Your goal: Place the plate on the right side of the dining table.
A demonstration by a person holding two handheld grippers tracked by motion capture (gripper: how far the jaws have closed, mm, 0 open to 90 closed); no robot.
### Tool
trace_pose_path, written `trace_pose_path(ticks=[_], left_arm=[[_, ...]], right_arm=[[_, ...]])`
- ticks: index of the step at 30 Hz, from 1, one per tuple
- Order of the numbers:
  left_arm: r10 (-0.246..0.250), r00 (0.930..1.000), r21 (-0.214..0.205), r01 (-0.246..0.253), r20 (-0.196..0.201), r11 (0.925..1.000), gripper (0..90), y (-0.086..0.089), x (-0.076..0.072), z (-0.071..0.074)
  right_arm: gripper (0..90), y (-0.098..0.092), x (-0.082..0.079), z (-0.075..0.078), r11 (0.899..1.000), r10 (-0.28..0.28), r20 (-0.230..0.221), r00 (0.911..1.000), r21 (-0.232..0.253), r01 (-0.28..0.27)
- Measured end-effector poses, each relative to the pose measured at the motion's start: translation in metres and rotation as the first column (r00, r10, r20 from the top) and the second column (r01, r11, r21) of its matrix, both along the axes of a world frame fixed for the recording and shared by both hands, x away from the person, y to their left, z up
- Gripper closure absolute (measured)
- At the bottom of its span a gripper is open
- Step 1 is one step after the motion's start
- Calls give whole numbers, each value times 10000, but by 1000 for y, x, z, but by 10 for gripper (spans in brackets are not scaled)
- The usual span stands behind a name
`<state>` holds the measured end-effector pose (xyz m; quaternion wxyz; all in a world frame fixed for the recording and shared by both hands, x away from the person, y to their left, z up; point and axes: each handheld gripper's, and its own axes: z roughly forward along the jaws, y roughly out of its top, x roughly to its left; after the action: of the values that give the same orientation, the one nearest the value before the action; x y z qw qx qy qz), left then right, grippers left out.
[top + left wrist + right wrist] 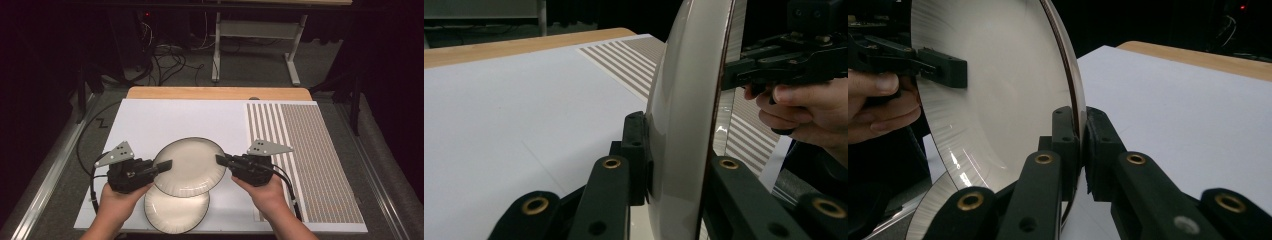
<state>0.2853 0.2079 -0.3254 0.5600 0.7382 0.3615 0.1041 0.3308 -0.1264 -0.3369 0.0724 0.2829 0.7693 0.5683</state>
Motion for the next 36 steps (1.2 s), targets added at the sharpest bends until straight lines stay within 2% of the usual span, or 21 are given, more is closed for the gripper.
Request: trace_pose_path(ticks=[10,22,27,36], left_arm=[[-424,9991,-149,423,-81,9990,781,-40,18,3],[-979,9951,-190,976,-145,9950,778,-88,39,7],[-1260,9916,-312,1250,-306,9917,777,-108,51,5],[-1762,9829,-184,1754,-531,9843,775,-150,69,6]], right_arm=[[875,-41,1,8,9985,-551,77,9985,-25,551],[875,-89,-2,16,9911,-1325,118,9911,-85,1326],[874,-108,-2,18,9854,-1691,133,9855,-162,1693],[872,-147,-4,18,9703,-2405,100,9706,-231,2407]])
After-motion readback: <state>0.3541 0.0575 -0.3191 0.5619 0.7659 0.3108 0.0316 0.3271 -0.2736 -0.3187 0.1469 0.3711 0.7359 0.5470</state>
